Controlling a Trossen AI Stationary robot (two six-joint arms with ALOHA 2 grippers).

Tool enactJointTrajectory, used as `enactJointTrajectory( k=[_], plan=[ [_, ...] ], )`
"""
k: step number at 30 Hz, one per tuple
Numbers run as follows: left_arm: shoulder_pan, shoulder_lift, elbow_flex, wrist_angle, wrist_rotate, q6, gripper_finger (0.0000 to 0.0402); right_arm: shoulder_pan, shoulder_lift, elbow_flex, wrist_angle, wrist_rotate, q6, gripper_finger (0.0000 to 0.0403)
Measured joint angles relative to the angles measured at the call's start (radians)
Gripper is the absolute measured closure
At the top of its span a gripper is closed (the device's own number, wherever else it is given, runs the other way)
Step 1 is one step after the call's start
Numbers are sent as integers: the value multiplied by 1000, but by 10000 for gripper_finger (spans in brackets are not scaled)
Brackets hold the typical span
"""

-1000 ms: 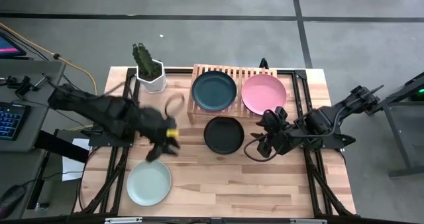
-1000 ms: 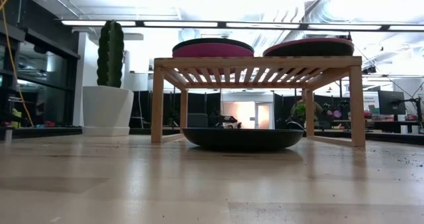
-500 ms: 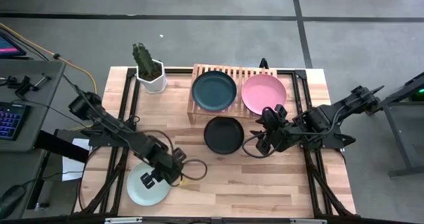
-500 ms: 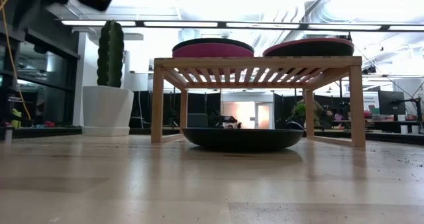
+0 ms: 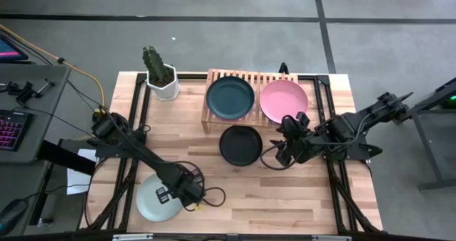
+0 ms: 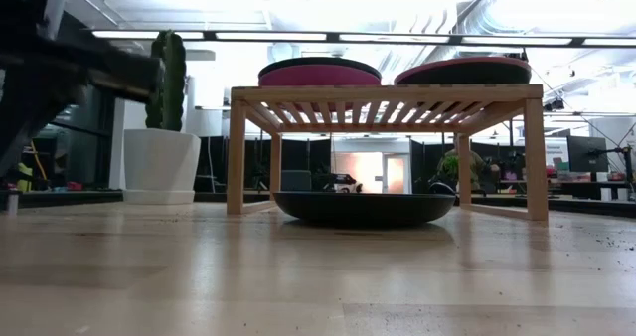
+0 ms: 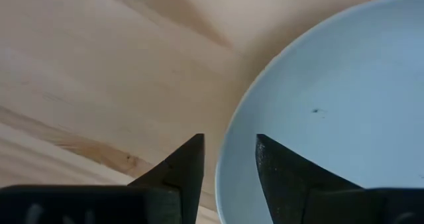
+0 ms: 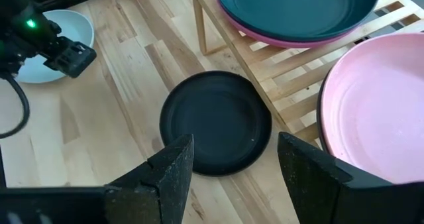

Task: Place and stack plates onto a shelf
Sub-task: Stack the white plate on top of the dark blue plate on the shelf

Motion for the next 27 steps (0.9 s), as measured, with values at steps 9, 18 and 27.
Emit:
enactJointTrajectory(
  k=[9,18,27],
  plan=[
    [3,37,0,6,50,-2,297,0,0,0,-5,0,0,201],
    [7,37,0,20,51,-1,324,0,0,0,-12,0,-1,201],
    [10,37,0,62,54,0,383,0,0,0,-13,0,0,201]
  ],
)
